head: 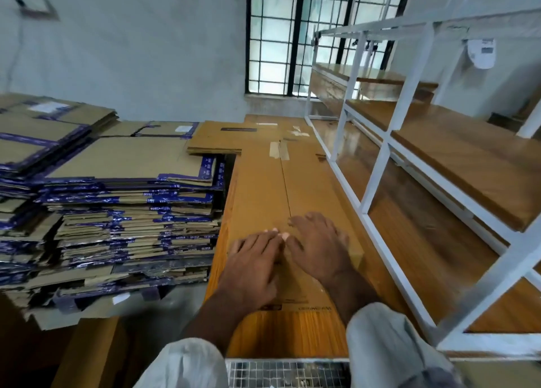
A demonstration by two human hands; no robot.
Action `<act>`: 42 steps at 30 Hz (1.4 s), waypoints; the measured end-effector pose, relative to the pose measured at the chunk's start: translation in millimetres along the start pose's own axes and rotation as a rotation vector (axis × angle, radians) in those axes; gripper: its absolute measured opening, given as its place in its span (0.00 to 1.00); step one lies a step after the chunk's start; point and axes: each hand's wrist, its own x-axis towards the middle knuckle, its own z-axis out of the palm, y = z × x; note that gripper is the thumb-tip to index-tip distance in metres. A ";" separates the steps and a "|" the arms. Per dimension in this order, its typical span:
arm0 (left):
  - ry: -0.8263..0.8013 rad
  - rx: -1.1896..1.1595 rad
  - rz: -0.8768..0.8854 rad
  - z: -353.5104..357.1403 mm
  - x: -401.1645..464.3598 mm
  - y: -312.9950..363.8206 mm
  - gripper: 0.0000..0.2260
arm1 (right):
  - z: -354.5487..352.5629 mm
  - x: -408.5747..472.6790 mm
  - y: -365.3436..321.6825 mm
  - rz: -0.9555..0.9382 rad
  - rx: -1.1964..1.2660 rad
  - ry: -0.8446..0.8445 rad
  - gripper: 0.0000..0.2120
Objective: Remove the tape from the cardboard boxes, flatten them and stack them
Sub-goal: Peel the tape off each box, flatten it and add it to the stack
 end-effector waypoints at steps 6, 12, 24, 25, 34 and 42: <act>-0.072 -0.189 -0.250 -28.2 52.1 1.1 0.24 | -14.9 15.0 -0.4 -0.045 -0.089 -0.063 0.16; -0.280 0.091 -0.368 -32.5 81.0 35.8 0.19 | -78.1 21.7 4.7 0.051 0.061 0.006 0.18; -0.471 0.116 -0.565 -20.2 123.4 62.6 0.24 | -62.3 0.3 158.7 0.452 -0.155 -0.147 0.19; -0.474 0.120 -0.572 -20.4 123.7 65.3 0.23 | -46.2 -2.5 163.0 0.455 -0.101 -0.123 0.21; -0.463 0.139 -0.576 -17.5 120.2 70.5 0.21 | -22.2 -8.2 167.9 0.480 0.062 -0.179 0.27; -0.362 0.044 -0.543 -37.7 113.7 54.0 0.19 | -51.7 -14.5 107.0 -0.055 0.146 0.036 0.23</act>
